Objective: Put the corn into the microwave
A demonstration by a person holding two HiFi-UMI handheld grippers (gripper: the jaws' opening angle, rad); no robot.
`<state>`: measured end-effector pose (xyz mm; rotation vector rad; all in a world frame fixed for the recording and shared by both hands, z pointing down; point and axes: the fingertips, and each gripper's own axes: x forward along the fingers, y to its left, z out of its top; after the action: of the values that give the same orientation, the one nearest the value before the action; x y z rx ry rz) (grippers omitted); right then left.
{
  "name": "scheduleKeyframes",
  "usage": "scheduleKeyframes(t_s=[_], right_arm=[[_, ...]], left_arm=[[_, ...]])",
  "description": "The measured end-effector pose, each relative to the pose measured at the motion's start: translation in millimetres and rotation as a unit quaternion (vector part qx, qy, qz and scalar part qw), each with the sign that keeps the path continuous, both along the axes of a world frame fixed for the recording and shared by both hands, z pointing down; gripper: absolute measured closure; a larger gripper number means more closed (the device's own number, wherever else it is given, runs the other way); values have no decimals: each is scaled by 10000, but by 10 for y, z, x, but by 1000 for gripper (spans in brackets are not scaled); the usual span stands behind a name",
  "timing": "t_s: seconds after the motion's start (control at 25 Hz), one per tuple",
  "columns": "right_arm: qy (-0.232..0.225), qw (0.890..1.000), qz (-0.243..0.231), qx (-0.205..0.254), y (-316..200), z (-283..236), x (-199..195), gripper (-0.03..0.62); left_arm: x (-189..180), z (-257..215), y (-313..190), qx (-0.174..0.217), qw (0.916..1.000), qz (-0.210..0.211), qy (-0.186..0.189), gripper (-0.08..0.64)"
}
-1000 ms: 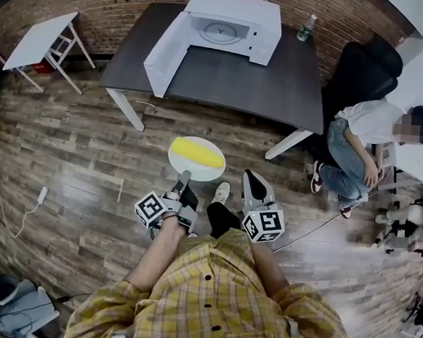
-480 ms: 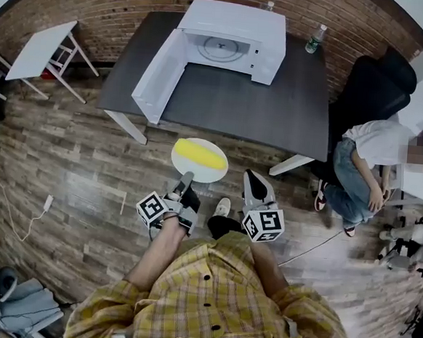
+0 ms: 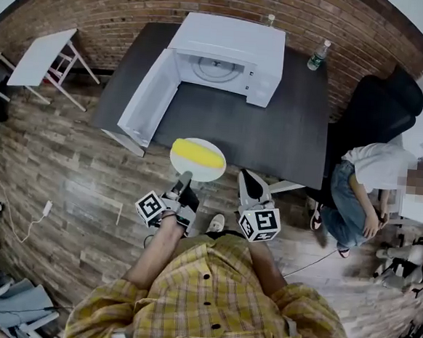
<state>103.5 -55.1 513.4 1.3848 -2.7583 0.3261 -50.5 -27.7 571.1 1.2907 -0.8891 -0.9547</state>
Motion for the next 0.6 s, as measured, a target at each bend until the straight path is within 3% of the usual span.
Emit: scheduleKeyframes(t_s=[0.6], right_arm=[[-131, 9998, -158, 4, -625, 10, -28, 589]], left_arm=[[36, -115, -586, 109, 9997, -159, -155, 543]])
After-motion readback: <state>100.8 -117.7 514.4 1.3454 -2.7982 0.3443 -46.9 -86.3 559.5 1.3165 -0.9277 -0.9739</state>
